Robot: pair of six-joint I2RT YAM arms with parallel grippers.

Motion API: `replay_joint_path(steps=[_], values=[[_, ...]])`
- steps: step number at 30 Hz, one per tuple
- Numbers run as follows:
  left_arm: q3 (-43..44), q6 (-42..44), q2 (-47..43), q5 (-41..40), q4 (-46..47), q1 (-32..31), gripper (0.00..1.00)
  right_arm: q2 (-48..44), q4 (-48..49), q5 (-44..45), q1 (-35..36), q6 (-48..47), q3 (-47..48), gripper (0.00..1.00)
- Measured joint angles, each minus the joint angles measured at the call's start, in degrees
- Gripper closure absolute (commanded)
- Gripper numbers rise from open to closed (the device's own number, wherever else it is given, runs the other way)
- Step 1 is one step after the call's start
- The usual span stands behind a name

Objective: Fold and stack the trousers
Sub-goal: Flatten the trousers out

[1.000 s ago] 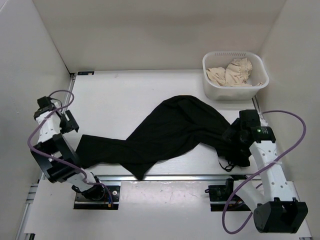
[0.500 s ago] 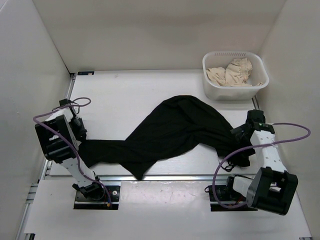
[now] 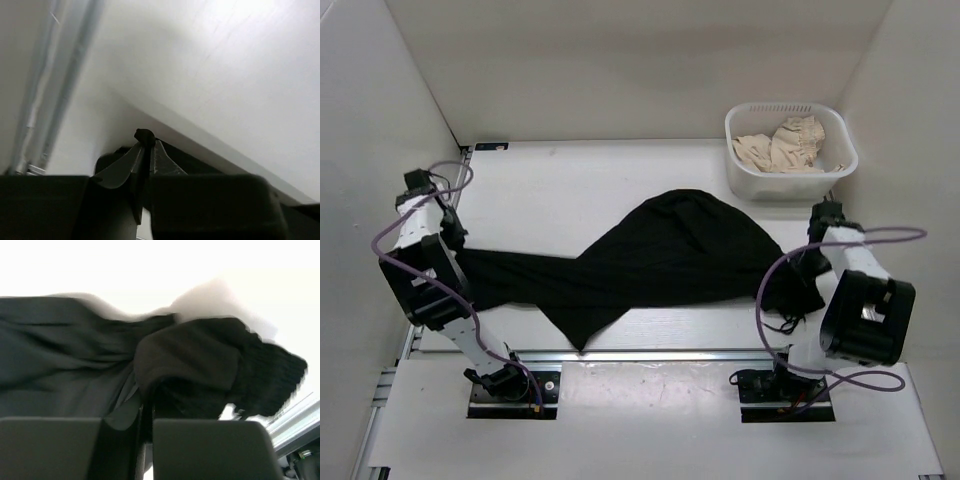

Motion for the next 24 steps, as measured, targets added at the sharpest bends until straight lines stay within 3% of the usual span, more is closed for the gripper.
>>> replay_joint_path(steps=[4,8,11,17,20,21,24], values=[[11.8,-0.3,-1.3,0.9,-0.5,0.0,0.80,7.6,-2.4,-0.9,0.5,-5.7,19.9,1.00],[21.2,-0.1,-3.6,-0.1,1.4,-0.4,0.80,8.5,-3.1,1.1,0.5,-11.7,40.1,1.00],[22.8,0.0,-7.8,-2.0,3.2,0.1,0.80,5.0,-2.7,2.6,0.0,-14.9,46.0,1.00],[10.6,0.0,-16.9,-4.5,3.9,1.0,0.79,-10.4,-4.6,2.6,-0.1,-16.5,28.8,1.00],[0.8,0.2,-18.6,-4.0,2.0,0.8,0.53,-15.7,-5.9,2.3,-0.1,-16.2,16.4,1.00],[-1.7,0.2,-18.2,-3.6,1.1,0.1,0.38,-16.6,-6.5,2.0,-0.1,-16.1,12.7,1.00],[-4.0,0.2,-14.7,-0.6,-2.0,-4.9,0.27,-16.9,-7.1,1.3,-0.1,-15.6,5.3,1.00]])
